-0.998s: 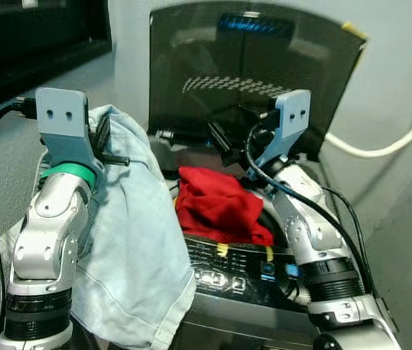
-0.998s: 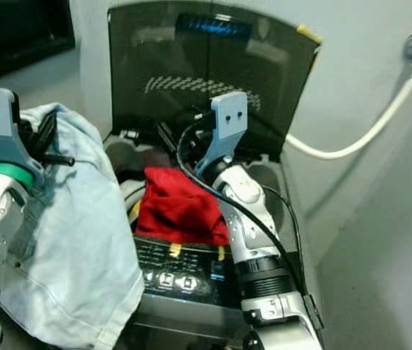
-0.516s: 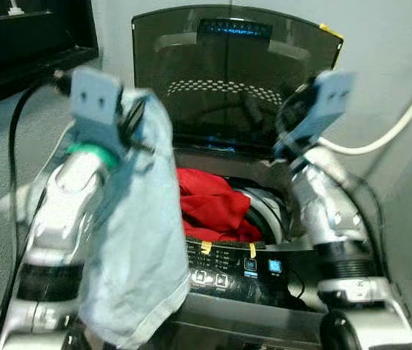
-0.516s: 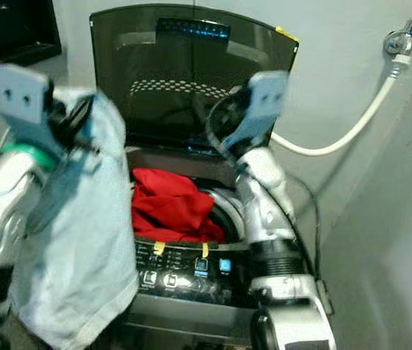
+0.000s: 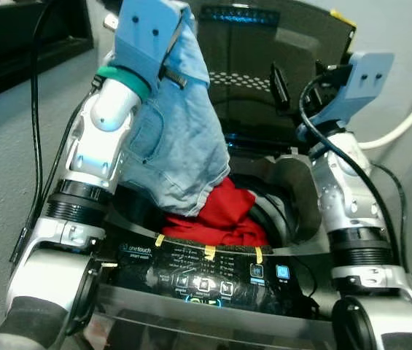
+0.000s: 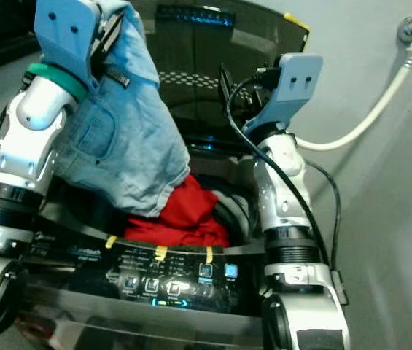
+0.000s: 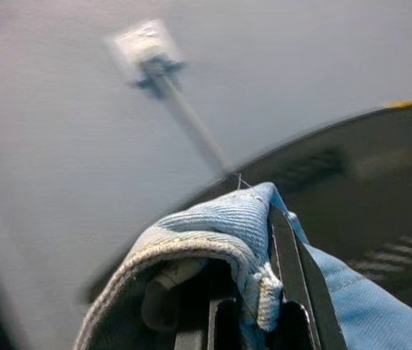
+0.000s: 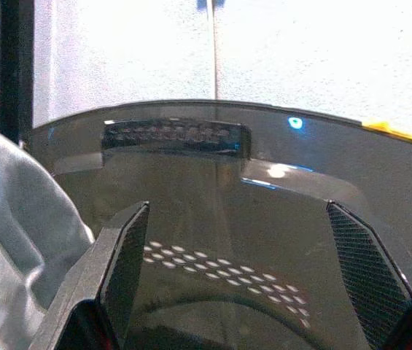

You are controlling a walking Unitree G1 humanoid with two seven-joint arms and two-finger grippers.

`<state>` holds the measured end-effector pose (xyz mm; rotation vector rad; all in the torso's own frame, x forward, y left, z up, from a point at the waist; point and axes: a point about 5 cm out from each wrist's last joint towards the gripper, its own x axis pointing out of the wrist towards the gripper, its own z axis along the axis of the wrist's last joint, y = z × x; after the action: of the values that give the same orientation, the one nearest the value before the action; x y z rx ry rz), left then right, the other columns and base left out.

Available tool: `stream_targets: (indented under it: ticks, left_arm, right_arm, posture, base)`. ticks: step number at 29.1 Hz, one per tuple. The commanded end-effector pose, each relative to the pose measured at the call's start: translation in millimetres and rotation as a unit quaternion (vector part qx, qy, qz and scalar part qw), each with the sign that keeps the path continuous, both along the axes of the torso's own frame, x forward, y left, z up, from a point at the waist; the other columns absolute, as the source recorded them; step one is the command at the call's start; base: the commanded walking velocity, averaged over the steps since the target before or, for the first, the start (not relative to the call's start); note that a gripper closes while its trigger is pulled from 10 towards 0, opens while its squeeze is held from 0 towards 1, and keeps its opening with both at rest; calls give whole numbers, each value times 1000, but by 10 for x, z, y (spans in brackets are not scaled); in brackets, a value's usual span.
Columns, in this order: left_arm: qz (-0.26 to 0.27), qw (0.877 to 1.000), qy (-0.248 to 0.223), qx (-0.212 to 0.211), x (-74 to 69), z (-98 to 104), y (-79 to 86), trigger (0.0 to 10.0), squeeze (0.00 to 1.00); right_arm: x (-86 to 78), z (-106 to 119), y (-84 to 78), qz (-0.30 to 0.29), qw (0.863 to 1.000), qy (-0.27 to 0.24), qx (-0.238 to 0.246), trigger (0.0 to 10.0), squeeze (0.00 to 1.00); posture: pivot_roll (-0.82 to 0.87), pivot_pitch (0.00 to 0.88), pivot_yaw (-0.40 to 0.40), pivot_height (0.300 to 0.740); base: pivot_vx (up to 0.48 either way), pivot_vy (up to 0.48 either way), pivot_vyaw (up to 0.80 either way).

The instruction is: Clothes washing

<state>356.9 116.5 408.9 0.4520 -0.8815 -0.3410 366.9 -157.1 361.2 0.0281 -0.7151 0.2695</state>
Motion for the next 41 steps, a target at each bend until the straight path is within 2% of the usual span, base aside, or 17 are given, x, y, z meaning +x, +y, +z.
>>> stream_targets:
  ticks: [1, 4, 5, 7, 9, 11, 12, 13, 16, 17, 20, 24, 25, 28, 33, 37, 41]
  left_arm:
    - [-25, 1000, 5, 15, -12, -42, -52, 10000, 0]
    - [-69, 993, 59, 81, -5, -340, -102, 10000, 0]
    - [-69, 993, 59, 81, -5, -340, -102, 10000, 0]
    - [-53, 987, 99, 113, 7, -543, 10, 10000, 0]
    - [-53, 987, 99, 113, 7, -543, 10, 10000, 0]
    - [-54, 985, 118, 111, -15, -595, 214, 10000, 0]
    - [-54, 985, 118, 111, -15, -595, 214, 10000, 0]
    - [-84, 984, 124, 101, -71, -589, 278, 10000, 0]
    - [-243, 956, 163, 29, -320, -525, 315, 10000, 0]
    - [-243, 956, 163, 29, -320, -525, 315, 10000, 0]
    - [-306, 933, 188, 18, -446, -556, 356, 10000, 0]
    - [-263, 936, 224, 63, -406, -708, 439, 10000, 0]
    - [-190, 943, 248, 117, -309, -863, 523, 10000, 0]
    - [-125, 943, 262, 165, -214, -1053, 584, 10000, 0]
    - [-96, 957, 241, 128, -90, -1138, 523, 10000, 0]
    - [-99, 959, 242, 110, -10, -1143, 490, 10000, 0]
    - [-123, 955, 248, 111, 105, -1100, 423, 10000, 0]
  right_arm:
    - [0, -51, 22, 15, 1000, 12, -7, 10000, 0]
    - [34, -178, 2, 37, 992, 80, -90, 10000, 0]
    - [34, -178, 2, 37, 992, 80, -90, 10000, 0]
    - [-12, -315, -98, 100, 968, 148, -174, 10000, 0]
    - [-12, -315, -98, 100, 968, 148, -174, 10000, 0]
    - [-210, -361, -141, 208, 937, 155, -233, 10000, 0]
    - [-210, -361, -141, 208, 937, 155, -233, 10000, 0]
    - [-331, -390, -132, 262, 917, 152, -258, 10000, 0]
    - [-608, -468, 14, 367, 869, 132, -305, 10000, 0]
    - [-608, -468, 14, 367, 869, 132, -305, 10000, 0]
    - [-736, -536, 163, 421, 837, 145, -319, 10000, 0]
    - [-750, -575, 184, 428, 825, 164, -330, 10000, 0]
    - [-766, -585, 171, 433, 820, 172, -334, 10000, 0]
    - [-793, -614, 175, 439, 812, 179, -341, 10000, 0]
    - [-805, -679, 214, 438, 805, 193, -350, 10000, 0]
    - [-806, -683, 231, 440, 803, 196, -352, 10000, 0]
    - [-734, -787, 253, 409, 797, 245, -371, 10000, 0]
  posture:
    - [65, 18, 21, 740]
    - [58, 24, 23, 740]
    - [58, 24, 23, 740]
    - [57, 27, 20, 740]
    - [57, 27, 20, 740]
    - [63, 28, 16, 740]
    - [63, 28, 16, 740]
    - [69, 29, 7, 740]
    - [72, 30, 5, 740]
    - [72, 30, 5, 740]
    - [77, 37, 1, 740]
    - [84, 40, 2, 740]
    - [84, 39, 5, 740]
    - [85, 39, 5, 740]
    - [86, 45, 0, 740]
    - [87, 46, -1, 740]
    - [84, 56, -8, 740]
  base:
    - [0, 0, 0]
    - [0, 0, 0]
    - [0, 0, 0]
    - [0, 0, 0]
    - [0, 0, 0]
    - [0, 0, 0]
    - [0, 0, 0]
    - [0, 0, 0]
    - [0, 0, 0]
    - [0, 0, 0]
    - [0, 0, 0]
    - [0, 0, 0]
    - [0, 0, 0]
    - [0, 0, 0]
    - [0, 0, 0]
    - [0, 0, 0]
    - [0, 0, 0]
